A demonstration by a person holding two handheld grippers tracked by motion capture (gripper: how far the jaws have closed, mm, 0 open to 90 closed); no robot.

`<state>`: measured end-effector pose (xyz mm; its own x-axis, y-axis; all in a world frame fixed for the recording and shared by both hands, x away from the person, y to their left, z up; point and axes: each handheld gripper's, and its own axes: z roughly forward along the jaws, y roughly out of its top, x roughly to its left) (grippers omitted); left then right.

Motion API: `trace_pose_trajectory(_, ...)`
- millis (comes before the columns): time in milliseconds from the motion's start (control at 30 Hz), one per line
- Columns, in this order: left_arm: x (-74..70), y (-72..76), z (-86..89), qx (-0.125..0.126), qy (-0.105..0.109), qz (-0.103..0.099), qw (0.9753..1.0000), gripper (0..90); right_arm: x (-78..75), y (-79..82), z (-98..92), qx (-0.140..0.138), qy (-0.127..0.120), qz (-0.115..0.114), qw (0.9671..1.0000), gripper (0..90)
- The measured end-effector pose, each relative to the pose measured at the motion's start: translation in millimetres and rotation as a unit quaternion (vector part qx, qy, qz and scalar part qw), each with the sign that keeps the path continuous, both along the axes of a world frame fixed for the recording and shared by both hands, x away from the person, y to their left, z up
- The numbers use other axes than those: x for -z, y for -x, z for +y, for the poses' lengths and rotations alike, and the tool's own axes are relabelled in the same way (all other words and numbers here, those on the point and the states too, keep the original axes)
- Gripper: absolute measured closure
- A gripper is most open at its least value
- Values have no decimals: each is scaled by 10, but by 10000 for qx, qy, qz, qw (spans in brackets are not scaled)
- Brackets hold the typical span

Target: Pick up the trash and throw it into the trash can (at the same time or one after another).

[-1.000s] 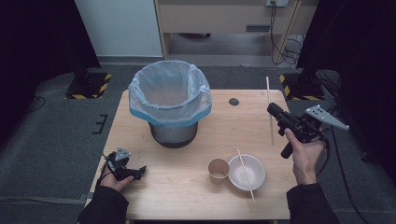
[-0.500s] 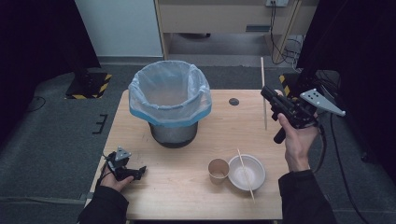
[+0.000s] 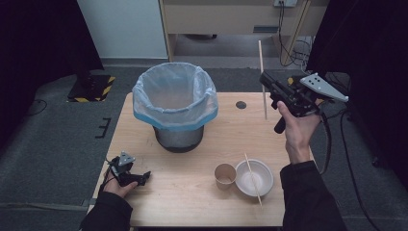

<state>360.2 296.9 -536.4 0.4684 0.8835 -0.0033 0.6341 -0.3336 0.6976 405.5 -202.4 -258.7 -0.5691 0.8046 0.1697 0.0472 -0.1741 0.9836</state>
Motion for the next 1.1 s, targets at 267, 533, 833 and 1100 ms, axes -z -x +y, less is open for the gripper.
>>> trace_pose_trajectory(267,0,0,1,5,-7,2,10000,0,-174,-115,234,-134,-9,-149,9998,860)
trace_pose_trajectory(533,0,0,0,0,2,-1,10000,0,-229,-204,453,-266,12,-228,9994,860)
trace_pose_trajectory(833,0,0,-1,-5,3,-5,10000,0,-273,-316,651,-374,40,-252,9990,860)
trace_pose_trajectory(1100,1,-1,0,-1,3,-7,10000,0,-320,-403,796,-424,89,-271,9987,860)
